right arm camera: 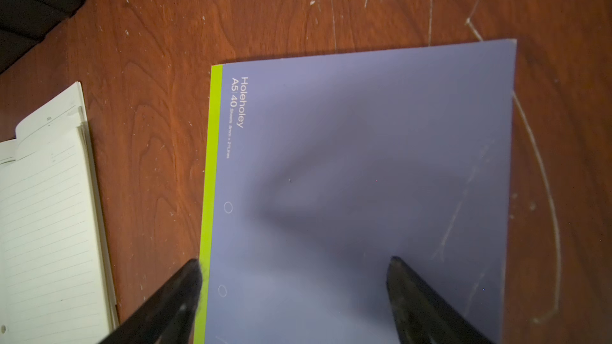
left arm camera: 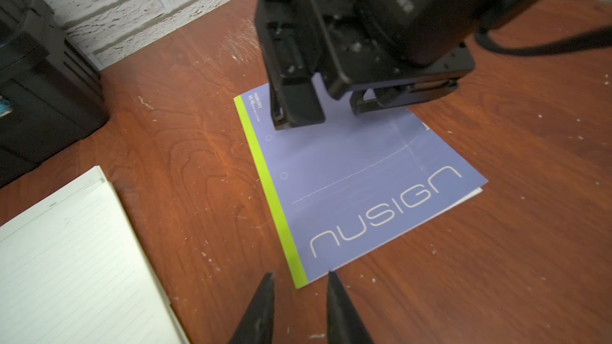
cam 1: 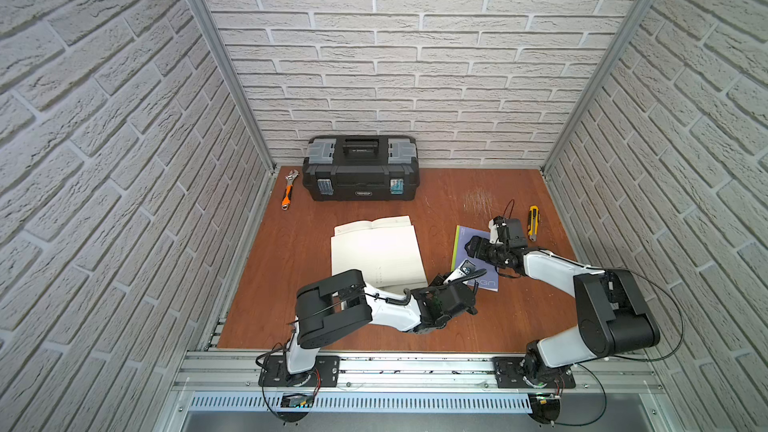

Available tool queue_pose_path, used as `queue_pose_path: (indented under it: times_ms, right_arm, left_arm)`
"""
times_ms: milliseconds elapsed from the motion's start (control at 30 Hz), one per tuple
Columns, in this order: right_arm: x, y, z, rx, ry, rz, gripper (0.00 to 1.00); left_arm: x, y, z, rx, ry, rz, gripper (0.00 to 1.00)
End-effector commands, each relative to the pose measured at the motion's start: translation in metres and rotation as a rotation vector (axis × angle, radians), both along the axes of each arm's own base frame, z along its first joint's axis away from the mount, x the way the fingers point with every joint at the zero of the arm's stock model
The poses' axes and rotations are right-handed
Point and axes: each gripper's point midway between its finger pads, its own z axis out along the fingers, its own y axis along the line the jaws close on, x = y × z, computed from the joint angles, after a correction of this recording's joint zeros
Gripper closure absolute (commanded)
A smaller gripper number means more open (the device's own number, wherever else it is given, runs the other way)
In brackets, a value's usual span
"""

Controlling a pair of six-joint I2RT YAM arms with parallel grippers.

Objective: Close the notebook
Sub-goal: Adjust the notebook at the center of the board.

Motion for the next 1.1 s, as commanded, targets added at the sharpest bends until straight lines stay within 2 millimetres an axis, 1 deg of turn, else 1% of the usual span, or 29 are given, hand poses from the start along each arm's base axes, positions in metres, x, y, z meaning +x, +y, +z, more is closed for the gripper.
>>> queue_pose_path:
  times_ms: [0, 67, 100, 167, 233, 333, 467, 533, 600, 700, 800, 900, 1000, 1067]
  right_arm:
    - [-0.011, -0.005, 0.007, -0.006, -0.028, -0.017, 0.13]
    - [-0.012, -0.002, 0.029, 0.005, -0.105, 0.000, 0.13]
    - [-0.016, 0.000, 0.037, 0.008, -0.127, 0.010, 0.13]
    - [-0.028, -0.002, 0.048, 0.008, -0.125, 0.002, 0.13]
    - [-0.045, 0.005, 0.051, 0.041, -0.107, 0.007, 0.13]
    - [-0.065, 0.024, 0.053, 0.110, -0.105, 0.044, 0.14]
    - [-0.080, 0.045, 0.060, 0.153, -0.122, 0.060, 0.15]
    - [-0.088, 0.056, 0.056, 0.165, -0.091, 0.069, 0.15]
    - [-0.098, 0.061, 0.047, 0.141, -0.048, 0.078, 0.15]
    - [-0.112, 0.065, 0.032, 0.141, -0.011, 0.058, 0.16]
    - [-0.123, 0.064, 0.016, 0.130, 0.023, 0.047, 0.16]
    - [-0.127, 0.065, 0.001, 0.122, 0.053, 0.052, 0.16]
    - [-0.127, 0.068, -0.009, 0.109, 0.059, 0.048, 0.16]
    - [-0.125, 0.068, -0.013, 0.094, 0.063, 0.045, 0.15]
  left_arm:
    - [0.006, 0.007, 0.028, -0.116, -0.008, 0.028, 0.72]
    - [0.007, 0.016, 0.031, -0.125, -0.002, 0.031, 0.72]
    - [0.007, 0.021, 0.032, -0.129, 0.006, 0.033, 0.71]
    - [0.009, 0.033, 0.033, -0.139, 0.024, 0.040, 0.70]
    - [0.014, 0.047, 0.031, -0.150, 0.066, 0.050, 0.69]
    - [0.023, 0.074, 0.029, -0.173, 0.125, 0.092, 0.69]
    - [0.034, 0.110, 0.036, -0.190, 0.165, 0.154, 0.68]
    - [0.039, 0.126, 0.043, -0.189, 0.172, 0.188, 0.67]
    - [0.040, 0.138, 0.048, -0.193, 0.176, 0.211, 0.65]
    - [0.039, 0.152, 0.055, -0.219, 0.172, 0.234, 0.65]
    - [0.036, 0.164, 0.057, -0.245, 0.175, 0.267, 0.65]
    - [0.033, 0.176, 0.061, -0.257, 0.170, 0.293, 0.64]
    - [0.032, 0.188, 0.062, -0.240, 0.168, 0.320, 0.64]
    - [0.031, 0.192, 0.062, -0.237, 0.169, 0.323, 0.64]
